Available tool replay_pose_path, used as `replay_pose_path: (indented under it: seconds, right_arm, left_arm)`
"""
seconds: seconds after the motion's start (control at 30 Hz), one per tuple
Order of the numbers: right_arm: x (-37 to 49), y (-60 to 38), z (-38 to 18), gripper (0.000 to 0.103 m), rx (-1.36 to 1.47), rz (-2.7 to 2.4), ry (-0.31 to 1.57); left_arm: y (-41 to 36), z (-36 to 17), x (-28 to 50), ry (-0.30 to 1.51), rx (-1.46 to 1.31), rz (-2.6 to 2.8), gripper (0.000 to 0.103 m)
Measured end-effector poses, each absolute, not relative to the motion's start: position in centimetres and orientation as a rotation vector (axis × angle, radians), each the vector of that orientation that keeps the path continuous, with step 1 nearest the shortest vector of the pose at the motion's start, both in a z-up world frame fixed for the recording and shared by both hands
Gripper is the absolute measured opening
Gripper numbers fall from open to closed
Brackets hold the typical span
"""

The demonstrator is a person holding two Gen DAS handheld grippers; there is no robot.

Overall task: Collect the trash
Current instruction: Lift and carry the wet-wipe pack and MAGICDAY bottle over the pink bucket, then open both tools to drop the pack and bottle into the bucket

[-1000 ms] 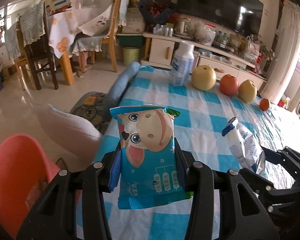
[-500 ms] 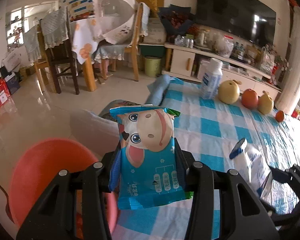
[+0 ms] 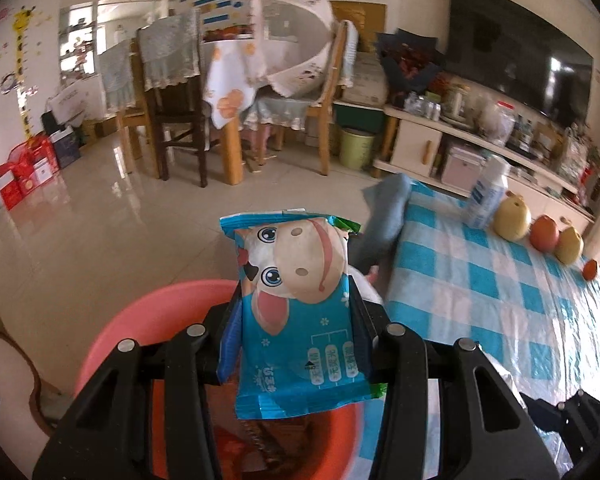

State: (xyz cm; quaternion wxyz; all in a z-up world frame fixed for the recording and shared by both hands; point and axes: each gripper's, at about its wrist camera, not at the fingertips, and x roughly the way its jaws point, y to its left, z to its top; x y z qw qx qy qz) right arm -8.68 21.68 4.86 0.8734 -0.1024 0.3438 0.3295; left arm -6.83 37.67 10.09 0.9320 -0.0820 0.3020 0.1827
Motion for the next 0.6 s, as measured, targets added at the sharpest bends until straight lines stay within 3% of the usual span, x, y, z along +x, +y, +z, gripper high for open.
replay_pose_path:
  seconds: [0.6]
  right_arm:
    - [-11.1, 31.5, 4.9, 0.061, -0.385, 0.819, 0.698]
  left_arm:
    - [46.2, 9.7, -10.1, 0.626, -0.278, 0.538, 0.047]
